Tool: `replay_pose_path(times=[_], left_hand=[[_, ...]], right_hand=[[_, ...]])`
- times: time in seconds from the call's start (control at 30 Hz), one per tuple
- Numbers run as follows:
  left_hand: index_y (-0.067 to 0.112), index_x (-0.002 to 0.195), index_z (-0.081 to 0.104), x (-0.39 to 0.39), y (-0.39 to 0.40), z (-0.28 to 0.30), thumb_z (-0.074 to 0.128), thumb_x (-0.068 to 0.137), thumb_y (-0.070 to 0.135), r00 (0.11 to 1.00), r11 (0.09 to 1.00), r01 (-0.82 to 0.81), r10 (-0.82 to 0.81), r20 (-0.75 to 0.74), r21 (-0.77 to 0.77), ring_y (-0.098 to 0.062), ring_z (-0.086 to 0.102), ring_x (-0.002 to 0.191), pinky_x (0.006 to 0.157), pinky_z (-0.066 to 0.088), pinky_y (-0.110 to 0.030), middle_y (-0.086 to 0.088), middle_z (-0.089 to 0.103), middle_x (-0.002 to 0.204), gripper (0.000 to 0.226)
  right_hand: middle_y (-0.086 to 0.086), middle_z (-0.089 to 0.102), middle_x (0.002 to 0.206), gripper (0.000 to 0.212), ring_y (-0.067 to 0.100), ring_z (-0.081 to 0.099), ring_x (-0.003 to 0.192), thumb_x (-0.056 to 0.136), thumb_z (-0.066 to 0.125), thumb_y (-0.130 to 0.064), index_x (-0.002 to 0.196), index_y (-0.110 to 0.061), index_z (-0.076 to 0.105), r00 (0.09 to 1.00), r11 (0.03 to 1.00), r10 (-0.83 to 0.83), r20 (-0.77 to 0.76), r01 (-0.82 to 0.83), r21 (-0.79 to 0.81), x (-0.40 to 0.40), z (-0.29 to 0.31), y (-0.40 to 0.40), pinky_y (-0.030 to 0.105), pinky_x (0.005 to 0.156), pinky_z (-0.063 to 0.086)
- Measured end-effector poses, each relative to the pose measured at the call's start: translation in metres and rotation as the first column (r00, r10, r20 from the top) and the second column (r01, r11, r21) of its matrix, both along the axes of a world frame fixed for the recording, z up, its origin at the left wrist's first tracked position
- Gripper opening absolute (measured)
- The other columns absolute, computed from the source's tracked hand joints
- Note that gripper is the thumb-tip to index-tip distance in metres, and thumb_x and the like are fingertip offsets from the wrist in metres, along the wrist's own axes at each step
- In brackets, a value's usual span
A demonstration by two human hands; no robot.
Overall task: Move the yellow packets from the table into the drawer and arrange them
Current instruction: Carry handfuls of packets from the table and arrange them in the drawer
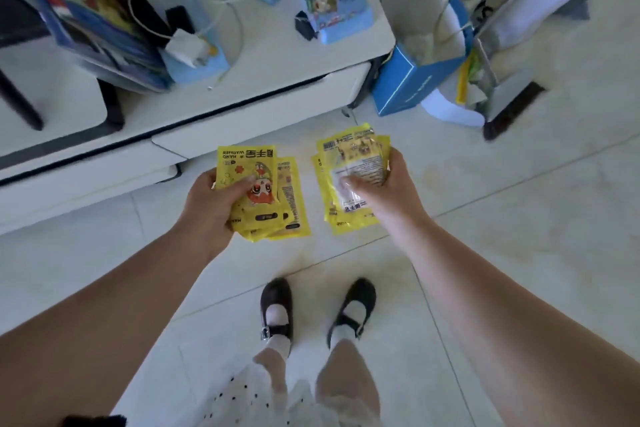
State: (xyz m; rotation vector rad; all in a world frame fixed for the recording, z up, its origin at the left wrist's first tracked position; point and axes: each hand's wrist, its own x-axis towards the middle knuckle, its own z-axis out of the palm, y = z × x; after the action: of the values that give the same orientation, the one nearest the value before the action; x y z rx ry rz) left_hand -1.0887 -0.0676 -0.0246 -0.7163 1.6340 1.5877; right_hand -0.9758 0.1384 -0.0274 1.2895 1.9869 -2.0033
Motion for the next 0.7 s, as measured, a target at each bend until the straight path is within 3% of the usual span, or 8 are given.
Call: replay_pose_path(times=[0.07, 0.2, 0.33, 0.4, 0.5, 0.6, 0.7], left_hand=[[0.010, 0.130, 0.050, -0.017, -0.004, -0.016, 0.071, 0.080, 0.010, 0.998, 0.998, -0.059, 0.060, 0.020, -0.011, -0.028, 0.070, 0.095, 0.071, 0.058, -0.043, -0.011, 0.069, 0.114, 0.054], [0.009, 0.128, 0.051, -0.047, 0.000, -0.059, 0.071, 0.081, 0.009, 0.983, 0.982, -0.180, 0.182, 0.028, -0.058, -0.028, 0.069, 0.092, 0.066, 0.057, -0.041, -0.011, 0.068, 0.113, 0.051], [0.009, 0.129, 0.051, -0.076, 0.014, -0.129, 0.071, 0.081, 0.008, 0.958, 0.956, -0.281, 0.284, 0.027, -0.083, -0.029, 0.069, 0.094, 0.066, 0.058, -0.041, -0.012, 0.068, 0.115, 0.052], [0.009, 0.127, 0.051, -0.082, 0.021, -0.137, 0.070, 0.081, 0.007, 0.962, 0.960, -0.272, 0.273, 0.016, -0.065, -0.028, 0.069, 0.093, 0.068, 0.058, -0.042, -0.012, 0.068, 0.113, 0.050], [0.011, 0.122, 0.052, -0.090, 0.027, -0.174, 0.068, 0.083, 0.006, 0.954, 0.953, -0.300, 0.300, 0.006, -0.052, -0.024, 0.070, 0.088, 0.065, 0.059, -0.040, -0.008, 0.069, 0.106, 0.043], [0.012, 0.120, 0.053, -0.095, 0.025, -0.207, 0.068, 0.083, 0.007, 0.945, 0.945, -0.326, 0.326, -0.010, -0.028, -0.022, 0.071, 0.085, 0.059, 0.060, -0.036, -0.007, 0.070, 0.103, 0.040], [0.009, 0.123, 0.054, -0.100, 0.011, -0.231, 0.067, 0.084, 0.008, 0.942, 0.943, -0.330, 0.332, -0.043, 0.042, -0.027, 0.071, 0.089, 0.062, 0.061, -0.040, -0.011, 0.070, 0.108, 0.041]], right_hand=[[0.010, 0.068, 0.104, 0.056, 0.026, 0.067, 0.093, 0.060, 0.076, -0.019, 0.112, -0.020, 0.054, 0.996, 0.996, 0.087, 0.011, -0.087, -0.007, -0.037, -0.018, 0.004, 0.039, 0.080, 0.055], [0.004, 0.067, 0.094, 0.035, 0.023, 0.063, 0.085, 0.073, 0.077, -0.017, 0.102, -0.016, 0.058, 0.942, 0.943, 0.313, 0.120, -0.324, 0.082, -0.105, -0.066, 0.023, 0.033, 0.072, 0.050], [-0.005, 0.061, 0.089, 0.033, 0.019, 0.058, 0.085, 0.077, 0.073, -0.018, 0.105, -0.018, 0.055, 0.807, 0.785, 0.549, 0.217, -0.587, 0.197, -0.165, -0.142, 0.040, 0.025, 0.063, 0.040], [0.002, 0.060, 0.115, 0.051, 0.021, 0.057, 0.106, 0.078, 0.073, -0.020, 0.123, -0.013, 0.052, 0.734, 0.679, 0.633, 0.248, -0.679, 0.279, -0.170, -0.152, 0.046, 0.022, 0.076, 0.038], [-0.001, 0.038, 0.149, 0.076, 0.015, 0.042, 0.133, 0.080, 0.073, -0.021, 0.145, -0.014, 0.034, 0.636, 0.554, 0.727, 0.259, -0.766, 0.326, -0.180, -0.191, 0.048, 0.023, 0.097, 0.035], [-0.006, 0.035, 0.152, 0.061, 0.012, 0.047, 0.127, 0.081, 0.072, -0.019, 0.135, -0.010, 0.044, 0.618, 0.502, 0.756, 0.216, -0.759, 0.415, -0.189, -0.220, 0.047, 0.029, 0.093, 0.041], [-0.016, 0.028, 0.155, 0.031, 0.001, 0.051, 0.113, 0.079, 0.072, -0.019, 0.104, -0.025, 0.055, 0.557, 0.411, 0.818, 0.143, -0.740, 0.533, -0.200, -0.240, 0.044, 0.028, 0.082, 0.044]])
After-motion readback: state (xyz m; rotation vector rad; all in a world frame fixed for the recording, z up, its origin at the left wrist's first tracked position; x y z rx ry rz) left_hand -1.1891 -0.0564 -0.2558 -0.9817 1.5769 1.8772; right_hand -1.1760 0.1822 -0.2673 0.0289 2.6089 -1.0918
